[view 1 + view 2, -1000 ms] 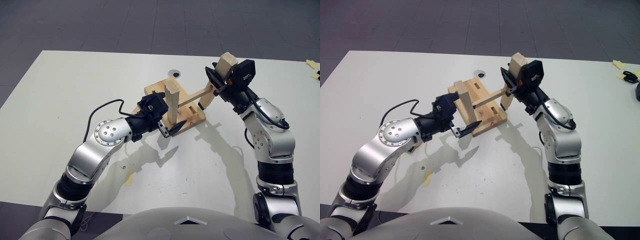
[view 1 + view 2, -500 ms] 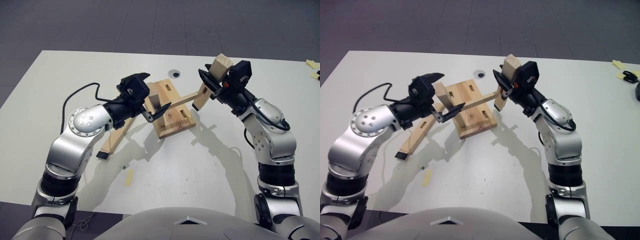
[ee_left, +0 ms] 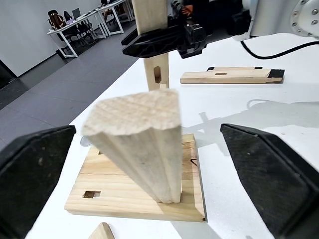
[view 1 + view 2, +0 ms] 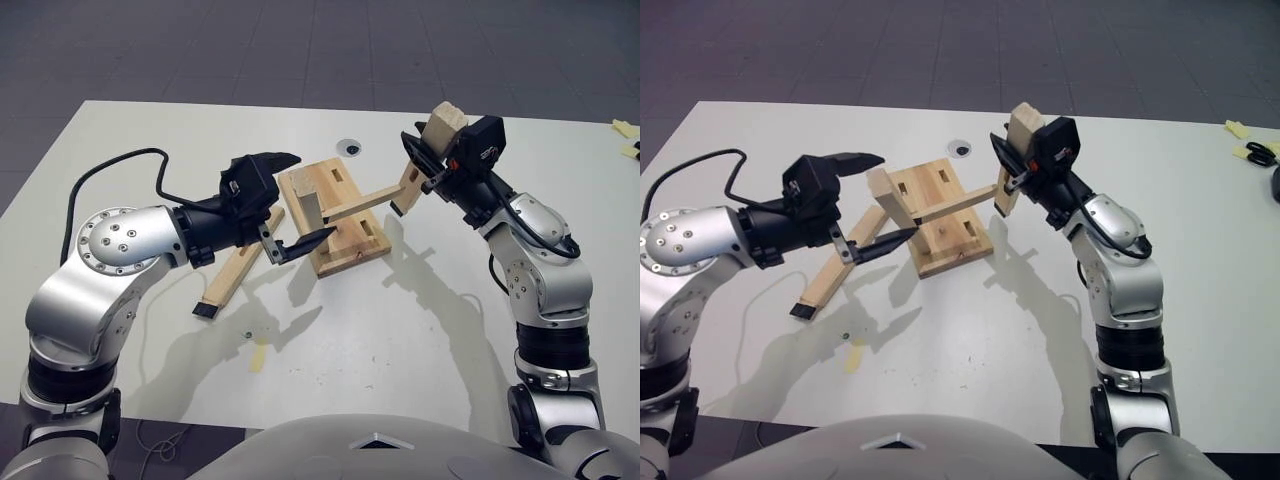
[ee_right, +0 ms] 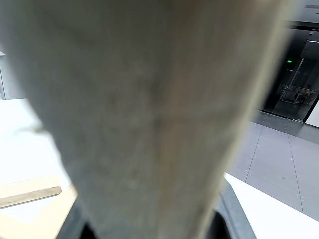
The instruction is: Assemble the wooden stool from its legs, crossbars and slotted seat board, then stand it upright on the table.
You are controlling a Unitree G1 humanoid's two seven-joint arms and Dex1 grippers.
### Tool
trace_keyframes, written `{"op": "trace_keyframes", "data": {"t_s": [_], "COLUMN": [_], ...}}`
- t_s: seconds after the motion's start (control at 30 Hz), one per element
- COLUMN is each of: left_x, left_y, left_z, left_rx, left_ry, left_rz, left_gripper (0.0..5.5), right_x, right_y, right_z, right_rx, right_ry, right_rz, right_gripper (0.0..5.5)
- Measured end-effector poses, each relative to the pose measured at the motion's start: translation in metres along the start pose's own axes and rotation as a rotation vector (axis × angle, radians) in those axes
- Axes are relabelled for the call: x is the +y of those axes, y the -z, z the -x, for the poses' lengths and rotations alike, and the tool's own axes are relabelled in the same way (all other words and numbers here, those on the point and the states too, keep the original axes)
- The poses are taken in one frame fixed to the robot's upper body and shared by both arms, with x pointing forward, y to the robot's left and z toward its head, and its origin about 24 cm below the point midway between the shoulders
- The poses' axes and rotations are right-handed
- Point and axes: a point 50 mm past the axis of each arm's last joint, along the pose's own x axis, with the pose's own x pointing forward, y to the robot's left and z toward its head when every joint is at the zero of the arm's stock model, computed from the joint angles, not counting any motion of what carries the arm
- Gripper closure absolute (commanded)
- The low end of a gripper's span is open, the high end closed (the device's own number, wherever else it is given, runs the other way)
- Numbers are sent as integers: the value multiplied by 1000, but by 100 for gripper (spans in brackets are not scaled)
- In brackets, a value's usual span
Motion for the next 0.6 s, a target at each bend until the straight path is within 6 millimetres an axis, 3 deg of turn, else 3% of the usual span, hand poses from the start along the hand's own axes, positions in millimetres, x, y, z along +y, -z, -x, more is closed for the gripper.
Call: {"op": "trace_keyframes", "data": {"t_s": [0.23, 0.53, 0.6], "left_x": [-8, -5, -5], "left_y": [-6, -8, -8], "left_z": [2, 4, 3], "left_rx": [-16, -5, -8], "left_ry": [71, 58, 58], "left_rz": [-19, -35, -40], "left_gripper": [174, 327, 340], "right_x": [0, -1, -1], "right_y": [0, 1, 1], "right_z": [0, 1, 1], "right_rx": [1, 1, 0], "right_ry": [0, 8, 8], "right_rz": [1, 17, 18], "right_gripper": [448, 448, 448]}}
